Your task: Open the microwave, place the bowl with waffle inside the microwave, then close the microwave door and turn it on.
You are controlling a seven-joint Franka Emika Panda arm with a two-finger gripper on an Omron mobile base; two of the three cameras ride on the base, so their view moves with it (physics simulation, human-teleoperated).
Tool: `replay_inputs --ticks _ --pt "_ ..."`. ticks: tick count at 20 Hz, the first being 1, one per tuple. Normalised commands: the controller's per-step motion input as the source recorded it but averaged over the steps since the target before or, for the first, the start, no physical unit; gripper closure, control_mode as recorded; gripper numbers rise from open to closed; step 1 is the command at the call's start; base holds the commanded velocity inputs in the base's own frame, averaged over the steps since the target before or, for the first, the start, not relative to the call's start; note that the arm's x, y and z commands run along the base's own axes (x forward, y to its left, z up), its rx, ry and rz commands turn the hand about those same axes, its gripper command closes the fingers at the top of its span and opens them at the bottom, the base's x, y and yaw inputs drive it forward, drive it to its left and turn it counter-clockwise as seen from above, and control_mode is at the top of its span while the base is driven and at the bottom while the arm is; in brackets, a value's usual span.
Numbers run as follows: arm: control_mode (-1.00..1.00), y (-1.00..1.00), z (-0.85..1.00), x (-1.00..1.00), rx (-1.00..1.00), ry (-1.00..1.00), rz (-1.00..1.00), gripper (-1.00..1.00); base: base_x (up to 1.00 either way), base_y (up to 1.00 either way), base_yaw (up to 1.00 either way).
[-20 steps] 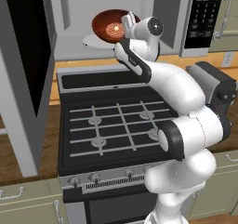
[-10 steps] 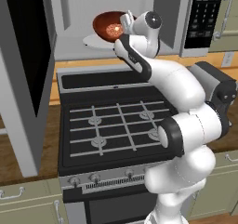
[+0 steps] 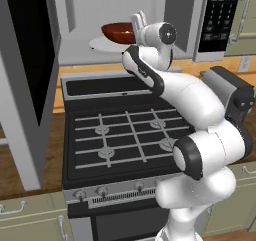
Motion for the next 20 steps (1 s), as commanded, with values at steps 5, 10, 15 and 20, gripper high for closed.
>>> replay_inputs --ticks 5,10,15,20 --pt "-1.0 0.04 0.06 -0.91 0.06 -0.35 0.0 -1.0 0.0 0.0 0.0" --pt "-1.0 -0.1 0.12 -1.0 0.04 -0.04 0.0 -1.0 0.0 0.0 0.0" --pt "-1.0 -0.17 0.47 -1.0 0.0 0.04 0.0 -1.0 0.0 0.0 0.0" --pt "-1.0 -0.05 0.58 -1.0 0.0 0.23 0.02 -1.0 0.0 0.0 0.0"
